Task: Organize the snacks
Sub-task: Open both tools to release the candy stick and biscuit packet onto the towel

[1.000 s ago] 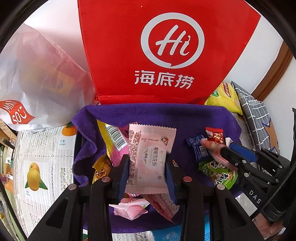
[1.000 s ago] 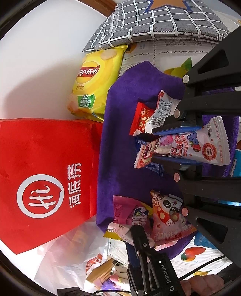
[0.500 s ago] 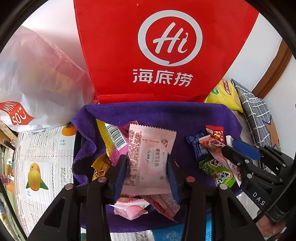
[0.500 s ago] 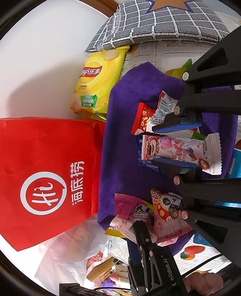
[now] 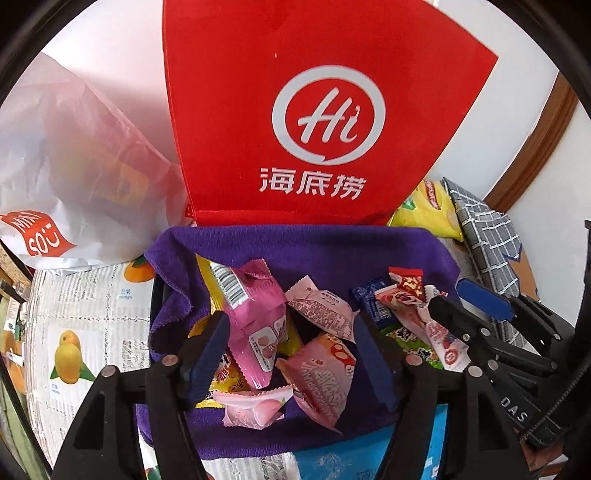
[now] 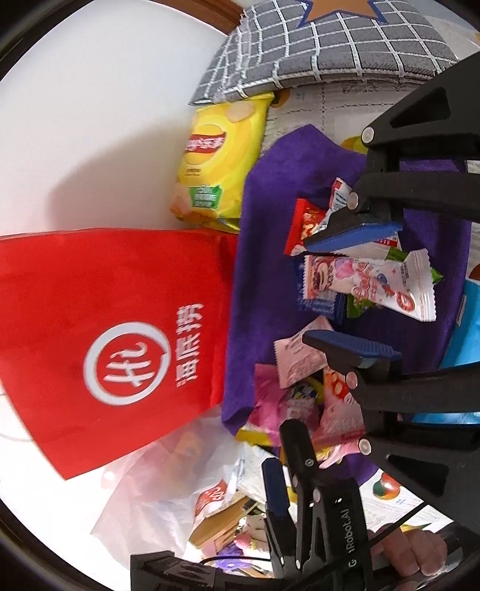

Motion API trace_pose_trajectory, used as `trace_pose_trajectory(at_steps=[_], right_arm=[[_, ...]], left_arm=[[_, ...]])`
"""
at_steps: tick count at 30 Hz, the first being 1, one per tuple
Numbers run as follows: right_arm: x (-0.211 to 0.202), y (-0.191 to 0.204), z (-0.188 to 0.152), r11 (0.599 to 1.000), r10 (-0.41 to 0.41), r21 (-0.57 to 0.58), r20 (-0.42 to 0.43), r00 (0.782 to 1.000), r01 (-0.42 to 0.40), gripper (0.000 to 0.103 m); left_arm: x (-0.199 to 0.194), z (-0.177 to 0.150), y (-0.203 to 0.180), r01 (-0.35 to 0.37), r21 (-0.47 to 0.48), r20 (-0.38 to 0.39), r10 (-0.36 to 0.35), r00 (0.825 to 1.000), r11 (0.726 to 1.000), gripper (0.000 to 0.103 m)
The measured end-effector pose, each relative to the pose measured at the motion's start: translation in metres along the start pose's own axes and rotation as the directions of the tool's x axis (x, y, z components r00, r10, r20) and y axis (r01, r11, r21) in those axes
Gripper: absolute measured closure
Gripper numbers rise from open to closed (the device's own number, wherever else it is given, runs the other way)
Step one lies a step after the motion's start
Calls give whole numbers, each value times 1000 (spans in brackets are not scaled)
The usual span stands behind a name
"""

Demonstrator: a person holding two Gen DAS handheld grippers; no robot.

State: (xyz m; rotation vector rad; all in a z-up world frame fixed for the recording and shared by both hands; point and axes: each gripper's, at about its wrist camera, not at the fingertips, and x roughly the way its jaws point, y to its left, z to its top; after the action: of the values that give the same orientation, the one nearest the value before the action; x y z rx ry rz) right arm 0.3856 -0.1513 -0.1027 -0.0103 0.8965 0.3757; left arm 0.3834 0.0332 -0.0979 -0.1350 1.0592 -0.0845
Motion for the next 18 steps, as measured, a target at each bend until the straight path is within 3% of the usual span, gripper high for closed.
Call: trace_pose_trajectory(at_steps=[8,18], right_arm=[[-41,13,4,998,0,60,100,995,-6,48],[-84,7,-19,985,-103,145,75,992,92,46]], left_arm=[[-28,0,-1,-27,30,61,25,998,999,26],[-75,-14,-16,-43,96,137,30,990,994,22]])
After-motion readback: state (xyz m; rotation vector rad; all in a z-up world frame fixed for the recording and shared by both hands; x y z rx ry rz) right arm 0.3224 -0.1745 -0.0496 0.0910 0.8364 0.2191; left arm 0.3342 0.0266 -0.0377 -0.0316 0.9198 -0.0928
